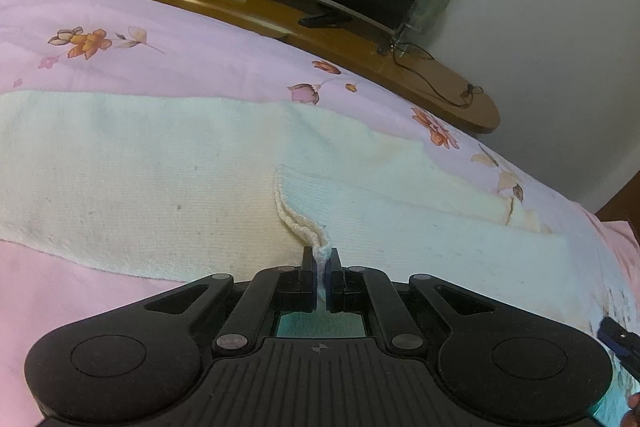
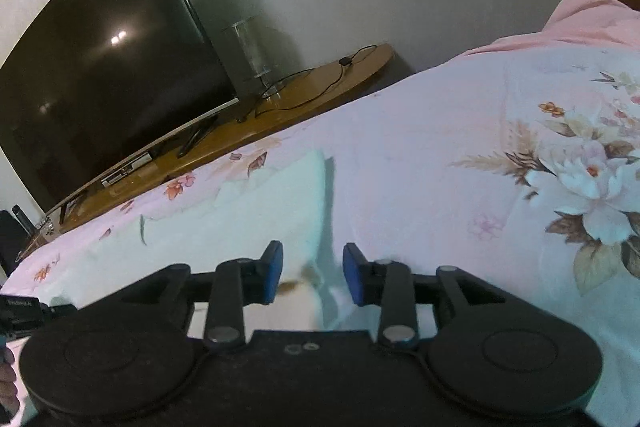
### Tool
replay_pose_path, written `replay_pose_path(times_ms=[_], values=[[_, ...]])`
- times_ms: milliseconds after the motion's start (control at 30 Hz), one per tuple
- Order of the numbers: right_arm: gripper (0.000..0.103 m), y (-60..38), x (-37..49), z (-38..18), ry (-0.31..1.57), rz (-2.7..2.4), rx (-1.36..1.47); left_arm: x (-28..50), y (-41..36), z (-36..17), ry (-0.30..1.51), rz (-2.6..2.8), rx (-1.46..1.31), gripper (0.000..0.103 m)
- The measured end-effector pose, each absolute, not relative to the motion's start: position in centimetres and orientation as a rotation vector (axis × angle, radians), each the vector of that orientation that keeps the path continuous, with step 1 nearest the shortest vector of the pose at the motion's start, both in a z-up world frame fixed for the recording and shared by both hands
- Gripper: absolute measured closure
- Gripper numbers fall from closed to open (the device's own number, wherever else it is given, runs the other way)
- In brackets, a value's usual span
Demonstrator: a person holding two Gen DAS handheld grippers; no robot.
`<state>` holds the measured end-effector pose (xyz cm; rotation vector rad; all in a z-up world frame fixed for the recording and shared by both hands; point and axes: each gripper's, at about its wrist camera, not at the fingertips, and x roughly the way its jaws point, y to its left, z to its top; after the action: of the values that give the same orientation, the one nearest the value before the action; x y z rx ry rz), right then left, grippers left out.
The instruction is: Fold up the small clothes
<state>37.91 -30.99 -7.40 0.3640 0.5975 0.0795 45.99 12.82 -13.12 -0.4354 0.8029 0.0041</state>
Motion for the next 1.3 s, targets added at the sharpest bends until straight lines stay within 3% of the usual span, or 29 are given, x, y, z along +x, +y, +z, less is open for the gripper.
replay_pose_path(times_ms=[133, 300, 400, 533, 633, 667, 700, 733, 767, 833, 900, 967, 1033, 1167, 1233, 1300], values=[[0.075, -30.1, 39.9, -9.2, 0.699, 0.067, 0.301, 45.9, 12.9, -13.2, 0.801, 0.009, -0.449, 0.099], [0.082, -30.3, 39.9, -9.1, 0.692, 0.108, 0.278, 45.7, 12.6, -13.0, 0.787, 0.021, -0.436, 0.099], [0.071, -30.8, 40.5, -7.8, 0.617, 0.096, 0.269, 45.4, 12.5, -13.3, 0.78, 0.028, -0.423, 0.099], [0.091, -30.7, 43.9, -8.2, 0.643, 0.144, 0.264, 45.6, 12.6, -13.3, 0.78, 0.031, -0.429, 0.099], [0.091, -30.4, 45.6, -9.7, 0.716, 0.117, 0.209, 45.6, 13.1, -12.9, 0.789, 0.024, -0.449, 0.097], [0.091, -30.6, 45.5, -9.5, 0.71, 0.119, 0.222, 45.4, 13.1, -12.6, 0.777, 0.025, -0.459, 0.089], [0.089, -30.8, 45.4, -9.0, 0.684, 0.125, 0.23, 45.4, 13.0, -12.4, 0.762, 0.026, -0.455, 0.059], [0.087, -30.9, 45.4, -8.7, 0.657, 0.127, 0.223, 45.5, 12.7, -12.3, 0.755, 0.04, -0.434, 0.047], [0.087, -30.8, 45.6, -8.6, 0.633, 0.129, 0.214, 45.7, 12.3, -12.3, 0.759, 0.059, -0.414, 0.045], [0.085, -30.8, 46.5, -8.5, 0.598, 0.131, 0.217, 45.8, 11.7, -12.7, 0.767, 0.075, -0.391, 0.047], [0.085, -30.4, 47.4, -8.6, 0.565, 0.137, 0.199, 45.6, 11.6, -12.9, 0.763, 0.104, -0.369, 0.077], [0.085, -30.0, 48.3, -9.2, 0.558, 0.14, 0.174, 45.3, 12.8, -13.2, 0.755, 0.118, -0.422, 0.089], [0.092, -29.6, 50.0, -10.1, 0.614, 0.123, 0.133, 44.7, 13.9, -13.7, 0.743, 0.11, -0.483, 0.092], [0.093, -29.8, 50.4, -10.1, 0.614, 0.122, 0.133, 44.3, 13.6, -13.8, 0.729, 0.101, -0.453, 0.091], [0.089, -29.7, 49.7, -9.7, 0.609, 0.12, 0.128, 43.6, 13.8, -13.4, 0.72, 0.113, -0.466, 0.076], [0.079, -29.6, 48.0, -8.9, 0.581, 0.143, 0.145, 42.1, 14.0, -12.7, 0.685, 0.166, -0.401, 0.03]])
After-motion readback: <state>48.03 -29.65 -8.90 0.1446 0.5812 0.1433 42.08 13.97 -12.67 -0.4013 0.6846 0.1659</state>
